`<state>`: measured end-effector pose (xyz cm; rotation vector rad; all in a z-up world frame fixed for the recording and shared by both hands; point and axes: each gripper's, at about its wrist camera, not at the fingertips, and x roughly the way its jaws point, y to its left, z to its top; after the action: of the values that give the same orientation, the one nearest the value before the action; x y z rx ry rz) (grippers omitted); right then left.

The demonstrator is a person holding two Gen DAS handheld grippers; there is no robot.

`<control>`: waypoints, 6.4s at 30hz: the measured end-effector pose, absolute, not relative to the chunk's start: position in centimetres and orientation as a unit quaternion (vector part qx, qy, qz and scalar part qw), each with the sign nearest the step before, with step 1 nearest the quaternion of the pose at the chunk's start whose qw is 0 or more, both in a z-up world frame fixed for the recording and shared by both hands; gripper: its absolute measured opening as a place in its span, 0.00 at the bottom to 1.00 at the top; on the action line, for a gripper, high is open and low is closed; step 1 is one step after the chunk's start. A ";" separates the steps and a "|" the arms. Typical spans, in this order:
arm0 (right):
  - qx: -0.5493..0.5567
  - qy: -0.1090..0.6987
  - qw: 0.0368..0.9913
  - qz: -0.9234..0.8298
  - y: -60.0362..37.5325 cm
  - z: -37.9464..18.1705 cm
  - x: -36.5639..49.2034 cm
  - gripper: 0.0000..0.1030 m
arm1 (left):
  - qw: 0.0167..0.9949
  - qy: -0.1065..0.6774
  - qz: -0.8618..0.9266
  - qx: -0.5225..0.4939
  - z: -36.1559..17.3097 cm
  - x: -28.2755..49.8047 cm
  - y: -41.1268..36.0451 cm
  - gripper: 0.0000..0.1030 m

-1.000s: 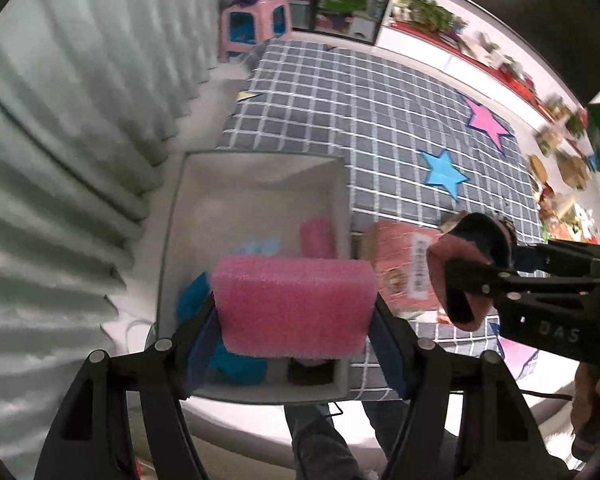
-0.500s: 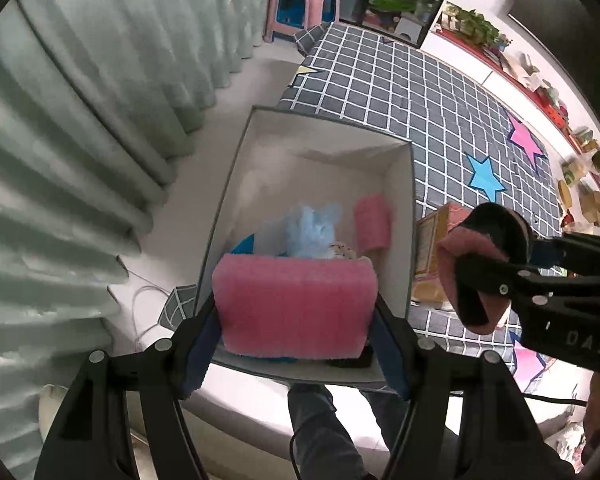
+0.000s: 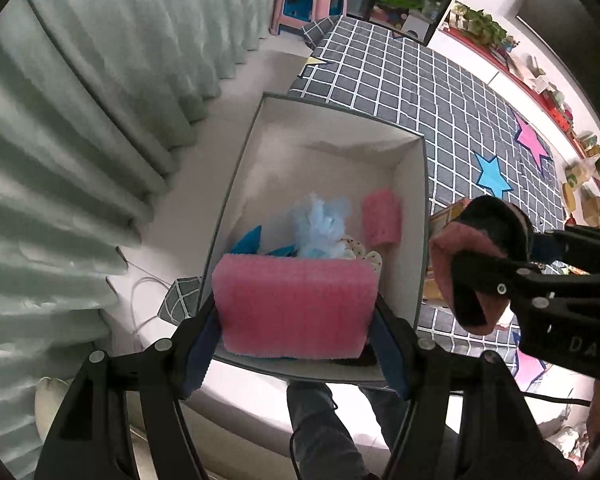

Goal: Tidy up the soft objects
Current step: 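Lower both grippers into the box and open them to release both items, then move both grippers from the box back over the remaining soft items, then grasp the beige knit glove with the left gripper while the right gripper grasps the leopard scrunchie, then lift and carry the beige glove and leopard scrunchie over the white box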

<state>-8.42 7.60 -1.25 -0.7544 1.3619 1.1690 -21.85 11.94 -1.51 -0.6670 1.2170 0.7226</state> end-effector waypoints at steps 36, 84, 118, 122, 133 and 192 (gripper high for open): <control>-0.325 0.589 0.550 0.496 9.7 -2.8 -8.0 0.48 | 0.692 0.574 0.314 -0.304 -3.8 -20.6 13.4 0.71; -0.306 0.599 0.551 0.494 11.7 -4.6 -6.2 0.97 | 0.706 0.580 0.275 -0.298 -5.4 -17.7 13.9 1.00; -0.139 0.639 0.668 0.356 -5.2 -4.0 11.5 0.99 | 0.767 0.580 0.112 -0.249 1.2 -3.2 4.8 1.00; -0.115 0.670 0.675 0.286 -11.5 -7.6 14.6 0.99 | 0.762 0.599 0.082 -0.229 0.4 0.9 1.6 1.00; -0.078 0.721 0.658 0.203 -18.5 -16.6 20.8 0.99 | 0.713 0.670 0.079 -0.191 -6.9 8.9 -4.2 1.00; -0.079 0.733 0.642 0.210 -23.0 -21.1 25.4 0.82 | 0.710 0.691 0.053 -0.121 -11.4 13.9 -6.3 0.39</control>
<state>25.40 -23.02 -21.08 -0.1806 1.6706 0.4786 13.91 -6.31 -11.44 -0.2688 1.5342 0.1184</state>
